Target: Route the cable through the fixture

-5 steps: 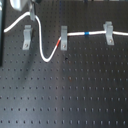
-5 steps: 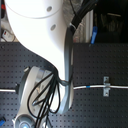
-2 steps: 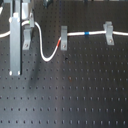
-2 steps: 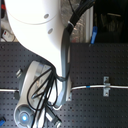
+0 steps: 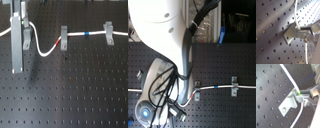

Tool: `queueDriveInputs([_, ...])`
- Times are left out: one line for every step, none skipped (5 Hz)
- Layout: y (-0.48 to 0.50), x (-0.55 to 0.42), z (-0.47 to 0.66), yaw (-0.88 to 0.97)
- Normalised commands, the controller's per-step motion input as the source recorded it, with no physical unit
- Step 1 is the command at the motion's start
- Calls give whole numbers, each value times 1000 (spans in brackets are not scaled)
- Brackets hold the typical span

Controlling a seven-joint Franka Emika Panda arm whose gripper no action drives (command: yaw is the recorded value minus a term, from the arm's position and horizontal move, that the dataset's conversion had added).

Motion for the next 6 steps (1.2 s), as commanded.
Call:
queueDriveInputs([113, -327, 137, -169])
queueDriveInputs([196, -317, 58, -89])
queueDriveInputs([238, -279, 199, -71])
queueDriveInputs([100, -297, 242, -51])
queueDriveInputs([-53, -332, 263, 0])
queueDriveInputs([-174, -470, 3, 0])
